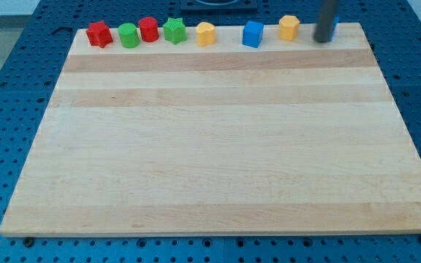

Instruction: Nudge the blue cube a bit up

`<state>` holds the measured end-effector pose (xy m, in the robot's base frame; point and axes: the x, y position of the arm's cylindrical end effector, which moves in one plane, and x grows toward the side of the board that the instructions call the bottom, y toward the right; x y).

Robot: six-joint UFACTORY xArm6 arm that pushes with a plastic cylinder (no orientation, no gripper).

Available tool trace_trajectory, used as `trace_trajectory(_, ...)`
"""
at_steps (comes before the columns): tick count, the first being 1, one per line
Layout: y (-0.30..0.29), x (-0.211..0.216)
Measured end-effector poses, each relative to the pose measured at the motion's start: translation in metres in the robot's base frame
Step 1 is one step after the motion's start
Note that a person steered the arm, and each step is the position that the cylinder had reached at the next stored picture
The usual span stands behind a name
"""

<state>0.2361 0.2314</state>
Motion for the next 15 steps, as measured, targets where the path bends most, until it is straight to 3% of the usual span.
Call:
trace_trajectory(1, 0.078, -0.030)
trace_trajectory(3, 0.111, -0.044)
trace_trajectory(5, 0.072, -0.032)
trace_trajectory(6, 0.062, 0.010)
trace_trajectory(7, -0.022, 0.030)
trace_trajectory(8, -0.086, 0.023)
trace_trajectory(9, -0.115, 0.009)
trace_trajectory(11, -0.139, 0.045)
trace_trajectory(12, -0.174, 0.039)
trace_trajectory(15, -0.173, 0.009)
